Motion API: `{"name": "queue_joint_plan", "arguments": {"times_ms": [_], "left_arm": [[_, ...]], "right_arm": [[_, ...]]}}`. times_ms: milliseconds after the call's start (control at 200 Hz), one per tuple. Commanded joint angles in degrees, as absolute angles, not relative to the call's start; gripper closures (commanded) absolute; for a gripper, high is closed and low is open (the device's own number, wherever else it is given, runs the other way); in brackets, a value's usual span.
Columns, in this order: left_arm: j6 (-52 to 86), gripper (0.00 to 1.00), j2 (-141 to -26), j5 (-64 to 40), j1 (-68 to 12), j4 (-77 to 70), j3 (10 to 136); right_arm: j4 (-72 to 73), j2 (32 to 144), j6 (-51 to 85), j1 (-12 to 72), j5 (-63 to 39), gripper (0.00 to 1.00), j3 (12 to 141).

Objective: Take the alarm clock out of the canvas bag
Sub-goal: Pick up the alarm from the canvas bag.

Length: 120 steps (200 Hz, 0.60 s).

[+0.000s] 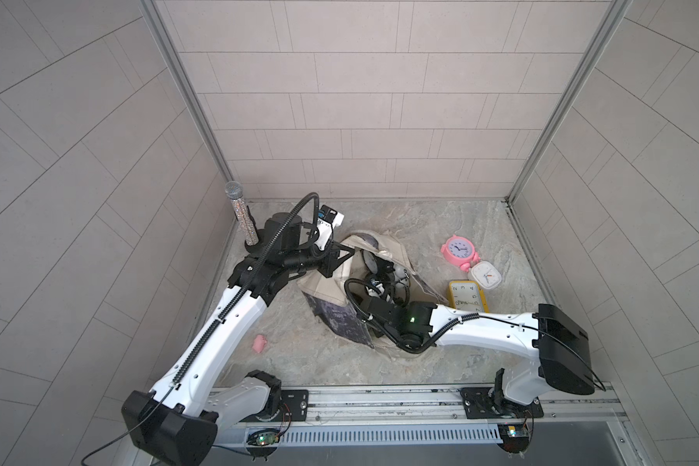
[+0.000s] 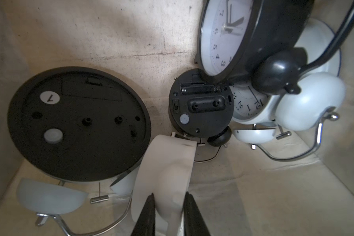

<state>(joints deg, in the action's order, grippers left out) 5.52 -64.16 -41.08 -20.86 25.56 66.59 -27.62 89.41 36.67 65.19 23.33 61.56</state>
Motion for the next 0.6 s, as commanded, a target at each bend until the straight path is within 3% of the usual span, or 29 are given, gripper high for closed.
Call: {"name": "queue_joint_plan", "arguments": {"times_ms": [0, 596], "left_arm": [[5.1, 1.0, -62.6, -41.9, -20.4, 22.7, 67.5], [7.0, 1.0, -61.6, -36.0, -19.8, 23.0, 68.5]], "right_arm": [[-29.6, 87.0, 35.4, 64.9, 23.3, 0.97, 60.6], [-36.7, 71.9, 26.8, 64.5, 13.5, 1.0, 66.1]]}}
